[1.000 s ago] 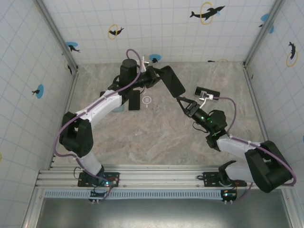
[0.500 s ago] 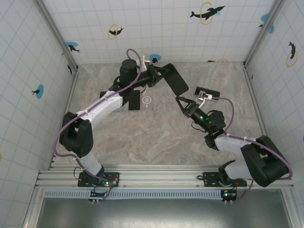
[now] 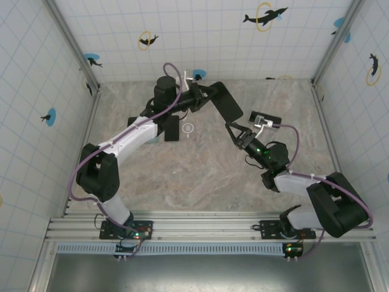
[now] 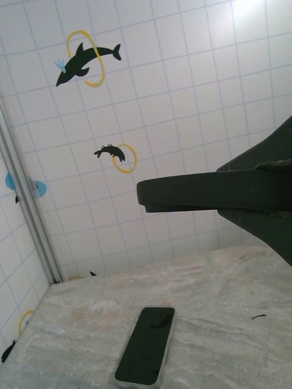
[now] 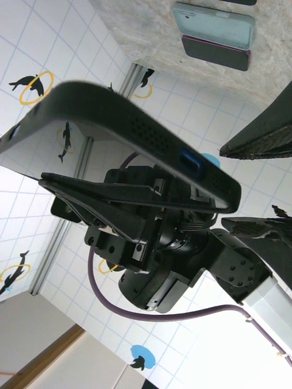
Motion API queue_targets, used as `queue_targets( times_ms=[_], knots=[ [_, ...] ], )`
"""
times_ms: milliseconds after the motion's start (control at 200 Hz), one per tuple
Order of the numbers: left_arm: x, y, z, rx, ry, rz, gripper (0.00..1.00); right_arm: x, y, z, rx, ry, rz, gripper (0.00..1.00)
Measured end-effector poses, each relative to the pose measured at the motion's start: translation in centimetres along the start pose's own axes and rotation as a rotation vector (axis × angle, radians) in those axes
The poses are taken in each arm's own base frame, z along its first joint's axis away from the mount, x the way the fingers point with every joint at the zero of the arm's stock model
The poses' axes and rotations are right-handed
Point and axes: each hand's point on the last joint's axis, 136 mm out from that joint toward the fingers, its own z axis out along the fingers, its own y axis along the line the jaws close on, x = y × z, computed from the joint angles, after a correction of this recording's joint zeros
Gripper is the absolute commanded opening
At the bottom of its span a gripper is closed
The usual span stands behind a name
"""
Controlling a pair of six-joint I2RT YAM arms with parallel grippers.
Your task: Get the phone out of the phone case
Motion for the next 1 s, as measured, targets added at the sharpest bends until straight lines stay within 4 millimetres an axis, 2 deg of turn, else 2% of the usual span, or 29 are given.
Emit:
queue_targets(
  times_ms=[225,415,891,1001],
  knots=[
    [0.6,-0.3,0.3,0.010,0.015,-0.004,0.07,-0.1,0.4,0.0,-0.017,-0.004,-0.006,0.22],
    [0.8,-0.5,0.4,0.013,0.019,-0.004,0.04,0.1,0.6,0.0,-0.026,0.009,-0.018,0.12],
    [1.3,-0.8,0.6,0.033,0.028,-0.065,0.00,-0.1,0.8,-0.8,0.018,0.046,-0.212,0.09],
    [1.5,-0.6,0.7,0.030,0.029,-0.098,0.00,0.1,-0.5,-1.1,0.068,0.072,-0.257,0.09]
  ],
)
